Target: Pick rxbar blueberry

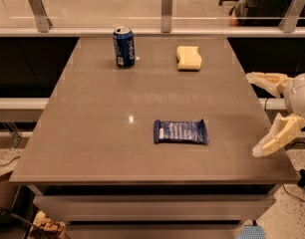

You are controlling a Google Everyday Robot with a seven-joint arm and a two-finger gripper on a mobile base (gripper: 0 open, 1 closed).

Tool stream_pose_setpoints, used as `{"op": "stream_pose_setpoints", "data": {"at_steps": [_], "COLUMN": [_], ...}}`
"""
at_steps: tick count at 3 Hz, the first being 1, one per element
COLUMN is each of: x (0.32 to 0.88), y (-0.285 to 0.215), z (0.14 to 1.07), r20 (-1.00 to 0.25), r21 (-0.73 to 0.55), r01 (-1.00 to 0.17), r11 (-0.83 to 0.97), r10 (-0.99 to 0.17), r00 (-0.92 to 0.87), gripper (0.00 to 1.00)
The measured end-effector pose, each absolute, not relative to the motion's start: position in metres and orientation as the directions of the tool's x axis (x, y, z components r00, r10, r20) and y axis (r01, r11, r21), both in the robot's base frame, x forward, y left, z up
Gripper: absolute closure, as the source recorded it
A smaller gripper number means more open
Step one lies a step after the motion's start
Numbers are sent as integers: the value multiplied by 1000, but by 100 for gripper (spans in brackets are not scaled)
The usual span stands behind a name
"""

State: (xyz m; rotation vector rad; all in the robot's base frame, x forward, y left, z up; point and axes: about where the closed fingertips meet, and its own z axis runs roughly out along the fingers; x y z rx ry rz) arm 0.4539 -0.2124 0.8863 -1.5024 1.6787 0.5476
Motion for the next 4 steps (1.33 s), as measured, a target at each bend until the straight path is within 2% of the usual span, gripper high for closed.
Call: {"op": "stream_pose_setpoints", "data": {"at_steps": [4], "x": [461], "y": [-173], "z": [864], "r20": [-868], "r21": [-159], "r01": [-984], "r11": [79], "r10": [-486], "r00": [101], "gripper": [0]}}
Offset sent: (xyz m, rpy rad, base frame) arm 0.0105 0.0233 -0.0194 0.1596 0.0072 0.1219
